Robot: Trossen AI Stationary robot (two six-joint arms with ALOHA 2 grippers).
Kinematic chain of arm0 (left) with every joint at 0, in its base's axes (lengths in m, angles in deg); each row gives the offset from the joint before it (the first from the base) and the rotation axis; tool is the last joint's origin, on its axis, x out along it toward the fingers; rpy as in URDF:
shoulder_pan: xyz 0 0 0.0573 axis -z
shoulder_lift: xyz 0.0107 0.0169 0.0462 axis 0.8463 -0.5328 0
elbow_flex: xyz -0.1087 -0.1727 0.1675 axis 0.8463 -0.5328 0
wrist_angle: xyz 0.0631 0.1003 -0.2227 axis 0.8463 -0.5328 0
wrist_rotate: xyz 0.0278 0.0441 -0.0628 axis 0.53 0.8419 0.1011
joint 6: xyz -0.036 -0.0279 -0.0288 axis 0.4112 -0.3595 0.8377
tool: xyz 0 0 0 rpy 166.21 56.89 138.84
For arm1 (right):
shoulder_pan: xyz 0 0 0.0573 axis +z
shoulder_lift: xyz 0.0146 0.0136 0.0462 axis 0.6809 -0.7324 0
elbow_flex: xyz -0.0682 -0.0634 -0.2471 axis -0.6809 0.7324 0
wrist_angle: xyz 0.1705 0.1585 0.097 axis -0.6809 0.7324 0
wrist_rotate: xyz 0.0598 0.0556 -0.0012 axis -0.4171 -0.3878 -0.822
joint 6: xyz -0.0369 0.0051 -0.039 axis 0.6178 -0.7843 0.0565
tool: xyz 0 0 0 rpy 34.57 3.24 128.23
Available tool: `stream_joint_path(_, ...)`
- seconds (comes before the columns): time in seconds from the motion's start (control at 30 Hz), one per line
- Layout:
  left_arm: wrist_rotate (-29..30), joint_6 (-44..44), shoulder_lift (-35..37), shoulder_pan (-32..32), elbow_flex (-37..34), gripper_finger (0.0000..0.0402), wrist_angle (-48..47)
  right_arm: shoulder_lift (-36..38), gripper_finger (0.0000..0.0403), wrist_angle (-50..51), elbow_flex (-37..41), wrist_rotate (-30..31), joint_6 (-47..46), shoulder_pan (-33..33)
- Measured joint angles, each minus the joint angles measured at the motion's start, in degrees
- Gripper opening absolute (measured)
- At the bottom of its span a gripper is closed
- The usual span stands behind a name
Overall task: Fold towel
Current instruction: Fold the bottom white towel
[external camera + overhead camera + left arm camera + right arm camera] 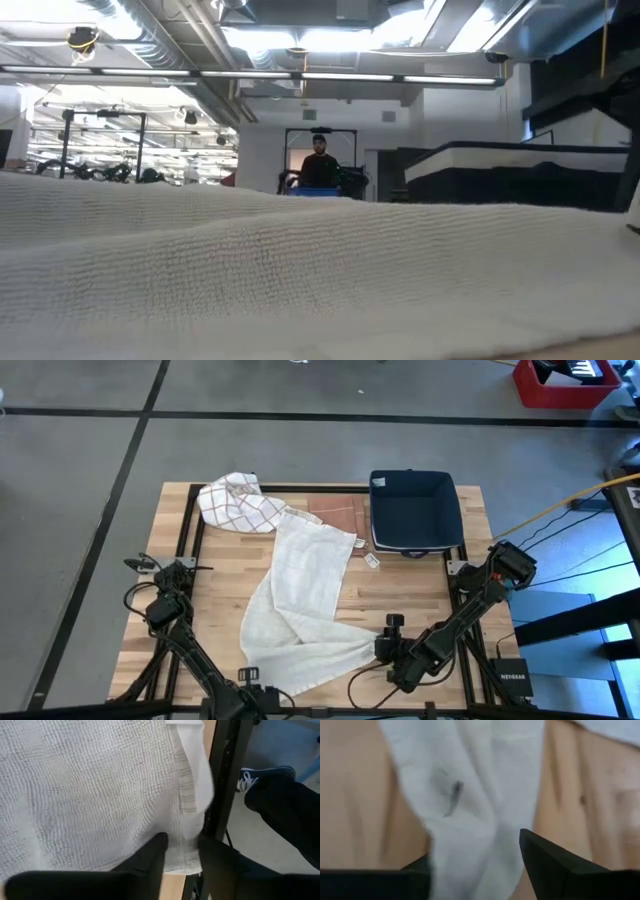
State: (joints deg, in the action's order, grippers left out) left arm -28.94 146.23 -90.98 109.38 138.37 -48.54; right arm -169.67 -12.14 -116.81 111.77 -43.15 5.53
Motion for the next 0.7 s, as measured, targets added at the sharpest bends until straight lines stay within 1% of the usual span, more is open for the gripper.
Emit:
stream_joint_path(0.13, -1.86, 0.21, -0.02, 0.25, -0.02, 0.0025, -0.4, 1.6, 0.0188, 4.42, -2.29, -12.07, -4.58, 3.0)
stream_joint_path(0.17, -2.28, -0.22, -0.02, 0.38, -0.02, 0.0014, -0.51, 1.81, 0.0188, 4.89, -3.07, -14.25, -5.16, 4.0)
stream_joint_path(0.23, -2.29, -0.65, -0.02, 0.78, -0.02, 0.001, -0.6, 2.08, 0.0188, 5.13, -4.89, -15.96, -5.92, 6.07)
stream_joint_path(0.27, -2.22, -0.7, -0.03, 0.88, -0.02, 0.0012, -0.65, 2.14, 0.0188, 5.06, -5.83, -15.61, -5.64, 6.88)
stream_joint_path(0.3, -2.19, -0.82, -0.05, 0.91, -0.02, 0.0013, -0.67, 2.14, 0.0188, 4.94, -6.66, -13.89, -4.64, 7.56)
stream_joint_path(0.4, -2.11, -0.81, -0.08, 0.87, -0.02, 0.0005, -0.67, 2.04, 0.0188, 2.1, -7.31, -4.57, -0.08, 8.94)
stream_joint_path(0.47, -2.06, -0.64, -0.09, 0.89, -0.02, 0.0004, -0.74, 1.23, 0.0188, -0.92, -7.35, -0.62, 4.8, 9.09)
stream_joint_path(0.5, -2.02, -0.63, -0.11, 0.9, -0.02, 0.0006, -0.72, 0.6, 0.0188, -1.89, -7.35, -0.64, 7.59, 9.08)
stream_joint_path(0.57, -2.04, -0.63, -0.11, 0.87, -0.04, 0.0008, -0.63, -1.11, 0.0188, -2.47, -7.35, -4.56, 11.76, 8.92)
stream_joint_path(0.63, -2.02, -0.63, -0.13, 0.9, -0.05, 0.0009, -0.63, -2.97, 0.0188, -0.86, -7.31, -7.55, 12.19, 8.74)
stream_joint_path(0.7, -2.02, -0.78, -0.13, 0.87, -0.07, 0.0007, -0.67, -4.64, 0.0188, 1.94, -7.31, -7.53, 11.97, 8.2)
